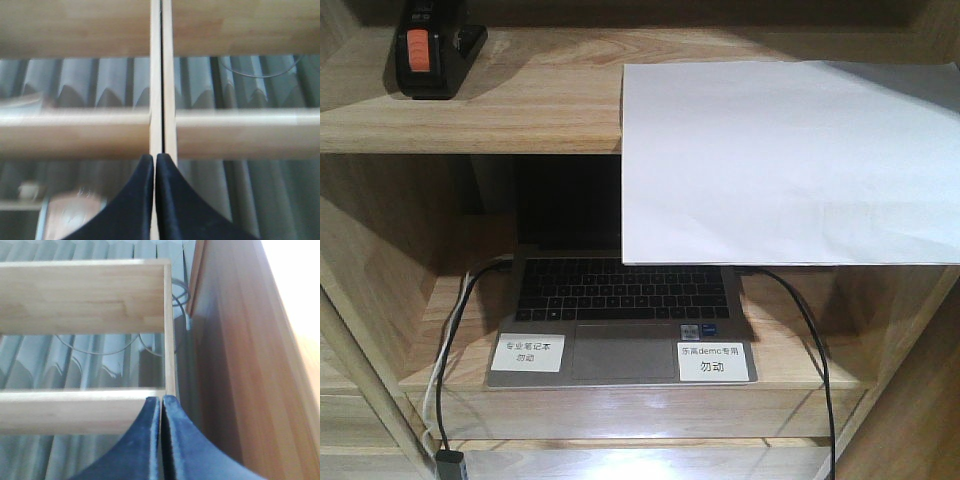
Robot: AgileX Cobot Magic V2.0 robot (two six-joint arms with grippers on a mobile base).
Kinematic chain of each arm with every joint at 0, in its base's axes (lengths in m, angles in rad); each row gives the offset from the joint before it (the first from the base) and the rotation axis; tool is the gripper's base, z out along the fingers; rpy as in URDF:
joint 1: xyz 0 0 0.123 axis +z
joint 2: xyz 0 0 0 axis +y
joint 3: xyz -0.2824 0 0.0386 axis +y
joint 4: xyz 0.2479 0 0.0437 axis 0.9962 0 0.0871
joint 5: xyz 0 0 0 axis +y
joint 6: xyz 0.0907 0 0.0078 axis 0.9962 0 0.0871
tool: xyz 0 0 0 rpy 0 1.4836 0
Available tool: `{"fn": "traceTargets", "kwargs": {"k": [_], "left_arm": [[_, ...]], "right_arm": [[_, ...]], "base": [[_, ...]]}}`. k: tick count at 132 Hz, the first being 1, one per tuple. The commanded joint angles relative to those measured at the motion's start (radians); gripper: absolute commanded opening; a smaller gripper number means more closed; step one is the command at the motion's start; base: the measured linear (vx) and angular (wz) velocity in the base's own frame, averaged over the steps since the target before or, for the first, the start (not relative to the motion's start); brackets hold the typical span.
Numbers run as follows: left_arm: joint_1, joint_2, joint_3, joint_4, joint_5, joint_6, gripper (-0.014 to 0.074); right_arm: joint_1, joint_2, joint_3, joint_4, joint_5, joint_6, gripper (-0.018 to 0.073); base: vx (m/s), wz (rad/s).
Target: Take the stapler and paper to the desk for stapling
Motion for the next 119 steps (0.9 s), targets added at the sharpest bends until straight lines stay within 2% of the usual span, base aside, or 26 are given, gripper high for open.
{"fn": "traceTargets", "kwargs": {"k": [1, 21, 32, 44, 56, 74, 81, 97, 103, 119], "left_arm": [[0.004, 0.116, -0.132, -0.006, 0.092, -0.005, 0.0002], [0.004, 0.276, -0.260, -0.007, 0.313, -0.005, 0.0027], [0.004, 0.333, -0.267, -0.007, 0.368, -0.005, 0.0067], [0.004, 0.387, -0.267, -0.012, 0.432, -0.005, 0.0143], [0.004, 0.427, -0.267, -0.035, 0.493, -0.005, 0.0258], [0.004, 0.461, -0.267, -0.059, 0.570, -0.005, 0.0482], [0.004, 0.461, -0.265, -0.059, 0.580, -0.005, 0.0577], [0.004, 0.461, -0.265, -0.057, 0.586, -0.005, 0.0730], [0.004, 0.461, -0.265, -0.057, 0.589, -0.005, 0.0734], [0.004, 0.461, -0.265, -0.057, 0.596, -0.005, 0.0723]], "right_arm": [[-0.001, 0.122, -0.127, 0.006, 0.109, -0.004, -0.0006], [-0.001, 0.277, -0.238, 0.006, 0.268, -0.004, -0.0001], [-0.001, 0.337, -0.242, 0.006, 0.317, -0.004, 0.0010], [-0.001, 0.394, -0.240, 0.006, 0.395, -0.007, 0.0034], [-0.001, 0.442, -0.240, 0.006, 0.467, -0.007, 0.0085], [-0.001, 0.481, -0.240, 0.006, 0.529, -0.008, 0.0251], [-0.001, 0.486, -0.240, 0.006, 0.535, -0.008, 0.0362], [-0.001, 0.487, -0.240, 0.005, 0.528, -0.008, 0.0618], [-0.001, 0.487, -0.240, 0.004, 0.527, -0.008, 0.0726], [-0.001, 0.487, -0.240, 0.003, 0.527, -0.008, 0.0724]], "base": [[0.00, 0.00], [0.00, 0.00], [0.00, 0.00], [0.00, 0.00], [0.00, 0.00], [0.00, 0.00], [0.00, 0.00], [0.00, 0.00], [0.00, 0.00], [0.00, 0.00]]}}
